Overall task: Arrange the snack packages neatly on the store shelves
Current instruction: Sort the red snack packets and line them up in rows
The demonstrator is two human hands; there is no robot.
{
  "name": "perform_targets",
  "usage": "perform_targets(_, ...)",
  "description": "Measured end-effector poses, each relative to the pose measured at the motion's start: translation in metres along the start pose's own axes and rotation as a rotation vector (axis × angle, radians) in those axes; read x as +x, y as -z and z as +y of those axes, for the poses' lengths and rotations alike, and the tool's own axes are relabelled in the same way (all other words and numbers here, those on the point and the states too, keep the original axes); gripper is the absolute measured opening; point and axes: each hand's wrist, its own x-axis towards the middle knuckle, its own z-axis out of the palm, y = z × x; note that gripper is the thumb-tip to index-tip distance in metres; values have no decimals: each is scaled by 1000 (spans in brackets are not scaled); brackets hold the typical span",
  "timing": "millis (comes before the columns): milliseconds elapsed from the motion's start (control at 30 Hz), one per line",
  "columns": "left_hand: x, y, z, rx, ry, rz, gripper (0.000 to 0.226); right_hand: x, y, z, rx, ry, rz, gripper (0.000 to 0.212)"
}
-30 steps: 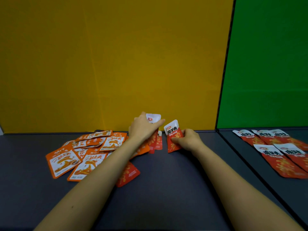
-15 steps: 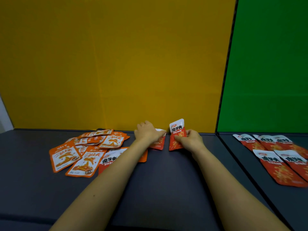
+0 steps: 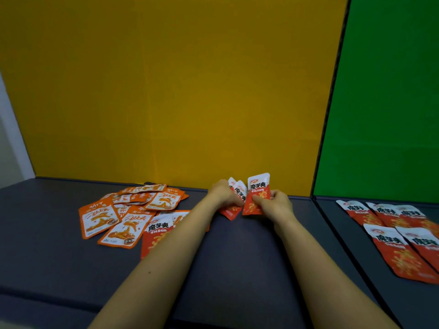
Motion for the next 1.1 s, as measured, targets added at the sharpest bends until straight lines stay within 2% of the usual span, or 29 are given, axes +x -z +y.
perform_targets(100, -7, -1, 4, -20, -108, 123, 45, -2, 0, -3, 83, 28, 45, 25)
perform_targets(200, -20, 17, 5, -266, -133, 245, 47, -6, -1, -11, 187, 73, 75, 31)
perform_targets(300, -50, 43, -10, -655, -121, 124, 21, -13, -5, -16, 216, 112, 23, 31)
perform_targets(333, -65, 50, -20, -690, -126, 83, 10, -15, -8, -17, 195, 130, 3, 29)
perform_targets(433, -108, 60, -57, -744, -131, 33, 10, -23, -15, -18, 142, 178, -55, 23)
perform_targets(500, -129, 60, -81, -738, -76, 64, 17, -29, -18, -20, 112, 199, -91, 25)
perform_targets(567, -136, 56, -103, -645, -3, 150, 35, -34, -21, -22, 96, 218, -125, 24)
perform_targets(633, -139, 55, -118, -507, 36, 246, 46, -39, -24, -24, 81, 232, -157, 26)
perform_targets(733, -139, 54, -128, -185, 70, 335, 50, -46, -26, -26, 40, 244, -194, 33)
perform_targets(867, -145, 55, -124, 101, 80, 335, 60, -51, -28, -23, -12, 265, -234, 25)
perform_targets(967, -148, 59, -119, 87, 106, 289, 69, -54, -28, -23, -47, 275, -243, 24)
perform_targets(1100, -144, 67, -115, -132, 187, 198, 79, -57, -27, -23, -78, 280, -239, 32)
